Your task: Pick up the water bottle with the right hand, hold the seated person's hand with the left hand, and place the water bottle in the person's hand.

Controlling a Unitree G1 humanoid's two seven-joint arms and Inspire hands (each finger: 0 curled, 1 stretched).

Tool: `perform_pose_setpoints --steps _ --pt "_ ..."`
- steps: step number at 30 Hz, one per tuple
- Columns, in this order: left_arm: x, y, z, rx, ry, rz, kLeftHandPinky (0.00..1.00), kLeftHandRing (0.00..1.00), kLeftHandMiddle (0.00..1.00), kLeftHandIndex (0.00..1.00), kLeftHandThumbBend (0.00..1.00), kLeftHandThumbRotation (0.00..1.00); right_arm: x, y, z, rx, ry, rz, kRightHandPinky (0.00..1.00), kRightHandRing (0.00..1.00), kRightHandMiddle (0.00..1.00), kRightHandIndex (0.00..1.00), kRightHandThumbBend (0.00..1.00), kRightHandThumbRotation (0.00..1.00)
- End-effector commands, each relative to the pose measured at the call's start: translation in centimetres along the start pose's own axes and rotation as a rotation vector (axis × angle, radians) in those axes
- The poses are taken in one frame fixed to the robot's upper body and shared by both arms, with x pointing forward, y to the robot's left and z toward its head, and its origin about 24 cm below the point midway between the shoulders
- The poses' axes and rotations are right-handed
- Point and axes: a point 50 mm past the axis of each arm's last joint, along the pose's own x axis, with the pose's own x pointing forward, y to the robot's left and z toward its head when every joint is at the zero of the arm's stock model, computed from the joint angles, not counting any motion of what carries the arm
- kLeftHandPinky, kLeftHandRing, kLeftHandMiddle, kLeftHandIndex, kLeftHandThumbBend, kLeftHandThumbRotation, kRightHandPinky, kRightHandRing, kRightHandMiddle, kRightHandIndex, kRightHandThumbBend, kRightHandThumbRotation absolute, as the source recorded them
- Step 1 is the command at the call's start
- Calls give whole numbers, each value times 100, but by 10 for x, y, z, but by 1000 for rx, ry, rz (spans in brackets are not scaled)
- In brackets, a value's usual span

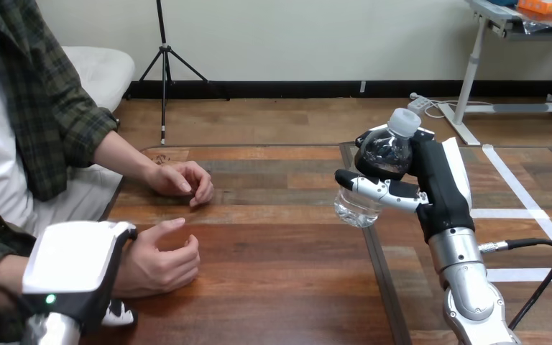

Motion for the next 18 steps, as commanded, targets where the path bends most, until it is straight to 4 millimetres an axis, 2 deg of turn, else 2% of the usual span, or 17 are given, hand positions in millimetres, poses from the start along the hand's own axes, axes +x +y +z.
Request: perform_pose_setpoints --steps 1,18 --pt "9 6 8 19 -44 -20 76 78 79 75 96 9 27 -2 28 23 -122 -29 38 42 48 51 74 0" --pt "16 0 12 67 -30 -91 76 79 80 76 93 7 26 -3 28 24 -126 -25 38 42 48 51 74 0"
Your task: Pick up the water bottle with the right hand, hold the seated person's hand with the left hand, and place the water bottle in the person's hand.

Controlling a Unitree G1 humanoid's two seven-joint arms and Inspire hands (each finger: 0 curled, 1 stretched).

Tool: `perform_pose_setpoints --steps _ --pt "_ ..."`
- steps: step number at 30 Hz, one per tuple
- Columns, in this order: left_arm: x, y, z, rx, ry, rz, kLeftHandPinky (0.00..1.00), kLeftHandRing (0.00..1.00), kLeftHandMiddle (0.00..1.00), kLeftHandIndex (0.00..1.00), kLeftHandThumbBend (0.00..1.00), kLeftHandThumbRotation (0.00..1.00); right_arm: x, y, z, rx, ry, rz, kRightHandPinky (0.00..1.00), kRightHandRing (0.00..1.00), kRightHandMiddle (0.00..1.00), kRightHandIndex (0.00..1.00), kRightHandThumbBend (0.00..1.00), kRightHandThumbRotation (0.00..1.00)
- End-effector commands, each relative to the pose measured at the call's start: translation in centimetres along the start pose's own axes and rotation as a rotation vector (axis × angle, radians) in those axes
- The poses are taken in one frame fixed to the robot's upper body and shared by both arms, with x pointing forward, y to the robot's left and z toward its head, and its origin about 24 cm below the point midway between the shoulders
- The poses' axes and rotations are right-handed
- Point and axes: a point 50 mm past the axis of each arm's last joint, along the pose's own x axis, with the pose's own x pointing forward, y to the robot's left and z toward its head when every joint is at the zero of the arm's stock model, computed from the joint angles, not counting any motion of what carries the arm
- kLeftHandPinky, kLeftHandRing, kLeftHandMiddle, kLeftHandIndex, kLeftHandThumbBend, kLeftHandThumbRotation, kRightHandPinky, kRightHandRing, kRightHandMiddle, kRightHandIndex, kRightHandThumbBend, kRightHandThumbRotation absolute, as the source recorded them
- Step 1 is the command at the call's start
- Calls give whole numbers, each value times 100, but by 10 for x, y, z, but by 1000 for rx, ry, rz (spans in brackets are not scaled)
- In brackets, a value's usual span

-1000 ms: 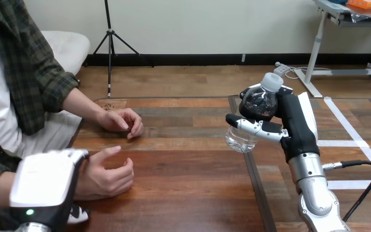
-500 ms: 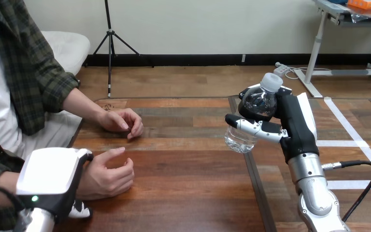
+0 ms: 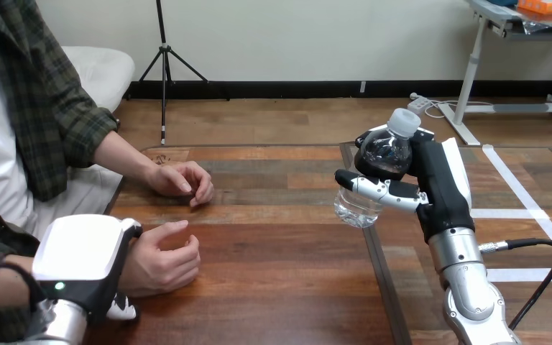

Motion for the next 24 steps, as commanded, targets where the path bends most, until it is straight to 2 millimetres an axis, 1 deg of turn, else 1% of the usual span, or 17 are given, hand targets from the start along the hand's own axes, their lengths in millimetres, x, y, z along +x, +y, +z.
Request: perform_pose_setpoints --steps 1,24 --pt "6 -4 7 38 -28 -40 76 79 80 76 93 7 26 -3 28 25 -127 -28 38 42 48 51 74 0" --pt "13 -9 7 121 8 -89 77 79 80 77 90 8 26 -5 27 21 -121 -28 38 42 49 51 73 0"
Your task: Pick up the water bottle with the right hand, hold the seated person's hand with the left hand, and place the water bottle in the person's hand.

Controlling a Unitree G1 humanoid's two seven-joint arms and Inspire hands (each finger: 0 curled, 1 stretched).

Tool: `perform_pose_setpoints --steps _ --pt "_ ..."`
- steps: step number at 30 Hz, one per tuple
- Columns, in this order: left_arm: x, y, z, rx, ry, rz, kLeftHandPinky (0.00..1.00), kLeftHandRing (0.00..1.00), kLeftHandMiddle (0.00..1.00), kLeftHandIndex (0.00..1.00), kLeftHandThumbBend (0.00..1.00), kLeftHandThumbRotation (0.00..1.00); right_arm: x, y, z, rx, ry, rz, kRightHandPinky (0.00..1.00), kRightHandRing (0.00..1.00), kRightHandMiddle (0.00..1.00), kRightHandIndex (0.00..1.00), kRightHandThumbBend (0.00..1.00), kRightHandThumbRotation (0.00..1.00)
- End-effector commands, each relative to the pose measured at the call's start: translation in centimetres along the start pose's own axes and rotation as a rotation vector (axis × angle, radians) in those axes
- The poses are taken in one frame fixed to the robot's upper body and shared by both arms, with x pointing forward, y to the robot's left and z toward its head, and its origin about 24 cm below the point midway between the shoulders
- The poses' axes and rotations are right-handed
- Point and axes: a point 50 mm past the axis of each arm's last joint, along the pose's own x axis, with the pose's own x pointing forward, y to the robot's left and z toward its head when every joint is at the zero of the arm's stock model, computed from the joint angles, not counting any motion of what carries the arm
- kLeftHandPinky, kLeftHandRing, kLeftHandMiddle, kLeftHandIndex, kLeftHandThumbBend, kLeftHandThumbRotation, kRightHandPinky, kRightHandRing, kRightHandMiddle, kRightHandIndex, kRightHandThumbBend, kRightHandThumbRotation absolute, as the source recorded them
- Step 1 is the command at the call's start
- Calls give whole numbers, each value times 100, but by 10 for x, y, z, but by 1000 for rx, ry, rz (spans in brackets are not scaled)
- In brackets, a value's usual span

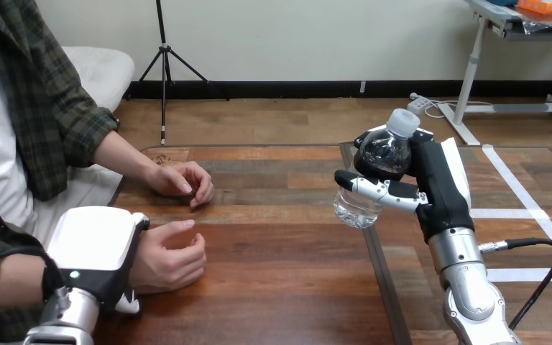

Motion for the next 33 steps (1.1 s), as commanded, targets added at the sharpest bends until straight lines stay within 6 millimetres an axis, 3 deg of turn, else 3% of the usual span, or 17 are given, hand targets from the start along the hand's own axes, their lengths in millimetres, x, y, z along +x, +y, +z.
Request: perform_pose_setpoints --steps 1,33 --pt "3 -13 0 51 5 -77 77 79 80 77 90 8 26 -5 27 18 -122 -34 38 42 49 51 73 0" --pt "-9 -21 -18 2 128 -62 75 78 79 78 90 10 25 -5 27 21 -126 -26 38 42 48 51 73 0"
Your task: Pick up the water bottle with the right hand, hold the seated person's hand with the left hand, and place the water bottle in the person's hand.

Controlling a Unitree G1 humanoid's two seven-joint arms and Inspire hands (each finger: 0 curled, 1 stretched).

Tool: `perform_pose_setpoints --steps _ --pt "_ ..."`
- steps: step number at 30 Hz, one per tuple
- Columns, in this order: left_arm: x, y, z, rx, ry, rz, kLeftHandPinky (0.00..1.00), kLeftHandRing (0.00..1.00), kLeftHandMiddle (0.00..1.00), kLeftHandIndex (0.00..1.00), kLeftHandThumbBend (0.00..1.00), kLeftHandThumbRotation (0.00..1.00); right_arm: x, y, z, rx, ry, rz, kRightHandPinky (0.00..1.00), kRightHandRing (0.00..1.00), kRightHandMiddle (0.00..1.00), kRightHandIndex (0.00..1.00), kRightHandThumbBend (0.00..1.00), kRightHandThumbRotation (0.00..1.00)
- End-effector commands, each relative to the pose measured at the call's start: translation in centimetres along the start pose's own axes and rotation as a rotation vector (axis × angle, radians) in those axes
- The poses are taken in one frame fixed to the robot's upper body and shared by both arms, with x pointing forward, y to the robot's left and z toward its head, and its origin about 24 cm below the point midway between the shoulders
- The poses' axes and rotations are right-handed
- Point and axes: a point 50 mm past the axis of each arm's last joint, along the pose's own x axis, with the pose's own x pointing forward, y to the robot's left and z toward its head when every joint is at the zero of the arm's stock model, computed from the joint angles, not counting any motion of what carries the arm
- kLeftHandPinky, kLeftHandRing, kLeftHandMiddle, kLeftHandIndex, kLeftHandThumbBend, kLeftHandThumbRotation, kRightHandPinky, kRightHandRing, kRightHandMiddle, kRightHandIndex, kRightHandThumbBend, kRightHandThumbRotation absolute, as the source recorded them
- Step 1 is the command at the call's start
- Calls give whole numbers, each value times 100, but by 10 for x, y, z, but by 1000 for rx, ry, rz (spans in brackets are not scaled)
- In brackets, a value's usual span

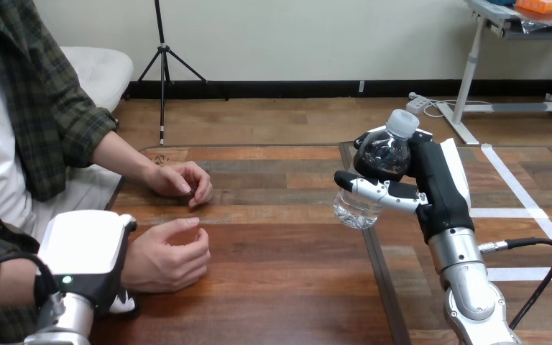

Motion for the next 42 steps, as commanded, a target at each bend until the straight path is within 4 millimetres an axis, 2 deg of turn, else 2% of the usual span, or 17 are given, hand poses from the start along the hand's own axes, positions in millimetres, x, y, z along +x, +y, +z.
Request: perform_pose_setpoints --steps 1,19,42 --pt "-5 -15 -15 23 51 -59 75 78 79 77 90 10 25 -5 28 19 -133 -32 38 42 48 51 73 0" --pt "-8 -23 -20 6 54 -88 74 76 77 76 89 10 25 -5 28 24 -128 -24 38 42 48 51 73 0" --pt "0 -31 -18 12 75 -167 67 69 72 72 85 5 25 -6 28 21 -126 -24 38 43 49 51 73 0"
